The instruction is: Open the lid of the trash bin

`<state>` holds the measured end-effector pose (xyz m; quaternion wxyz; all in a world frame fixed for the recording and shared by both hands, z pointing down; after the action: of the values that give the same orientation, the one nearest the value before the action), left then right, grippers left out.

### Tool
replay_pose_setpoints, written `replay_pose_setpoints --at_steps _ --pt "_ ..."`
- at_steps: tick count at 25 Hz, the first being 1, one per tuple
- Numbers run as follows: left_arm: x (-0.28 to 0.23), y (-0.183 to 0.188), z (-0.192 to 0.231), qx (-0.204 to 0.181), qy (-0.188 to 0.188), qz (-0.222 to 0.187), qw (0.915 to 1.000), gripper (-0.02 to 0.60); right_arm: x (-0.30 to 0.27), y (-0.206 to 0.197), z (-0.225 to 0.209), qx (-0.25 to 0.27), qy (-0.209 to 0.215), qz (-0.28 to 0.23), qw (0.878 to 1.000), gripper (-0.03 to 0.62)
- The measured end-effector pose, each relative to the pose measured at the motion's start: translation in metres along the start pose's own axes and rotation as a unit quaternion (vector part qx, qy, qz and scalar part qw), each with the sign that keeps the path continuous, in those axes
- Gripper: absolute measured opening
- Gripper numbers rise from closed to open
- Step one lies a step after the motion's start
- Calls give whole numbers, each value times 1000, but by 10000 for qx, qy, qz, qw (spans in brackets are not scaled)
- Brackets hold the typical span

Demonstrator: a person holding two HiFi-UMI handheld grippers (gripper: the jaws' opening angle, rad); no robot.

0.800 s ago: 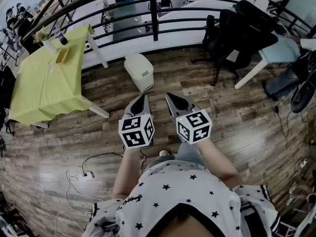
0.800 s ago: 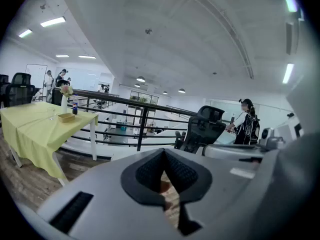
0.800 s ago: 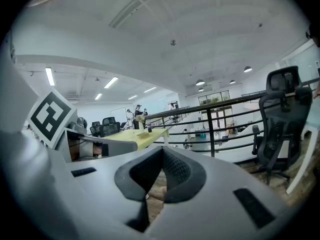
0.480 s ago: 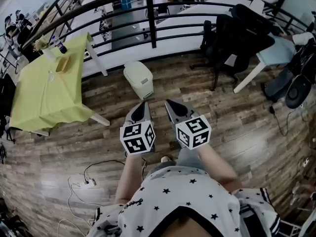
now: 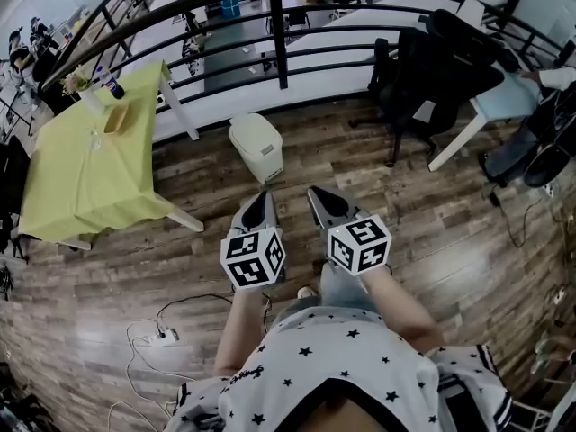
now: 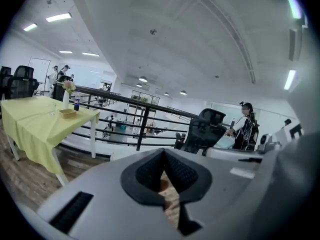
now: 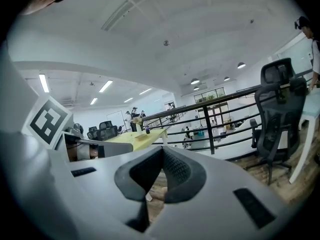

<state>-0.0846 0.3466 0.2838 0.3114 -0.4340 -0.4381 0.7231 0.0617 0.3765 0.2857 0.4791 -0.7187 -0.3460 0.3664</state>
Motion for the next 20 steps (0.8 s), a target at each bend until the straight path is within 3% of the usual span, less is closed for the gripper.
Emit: replay_pose_setpoints --at_steps 8,20 --pt "-19 1 8 51 55 67 9999 12 -20 1 -11 -43 125 158 9998 -6" --pt "-99 29 45 177 430 96 9989 12 -112 25 -61 41 410 174 9990 -6"
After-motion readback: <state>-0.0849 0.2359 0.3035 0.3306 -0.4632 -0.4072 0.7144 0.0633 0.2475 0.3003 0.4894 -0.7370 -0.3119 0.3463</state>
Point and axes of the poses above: the fingertips, and each gripper's own axes: x backward along the fingers, z to its left, y out of its top, the point moved 6 cm from there along x, backward along the fingers, and after that the axes turned 7 degrees about y, right-handed, at the moved point
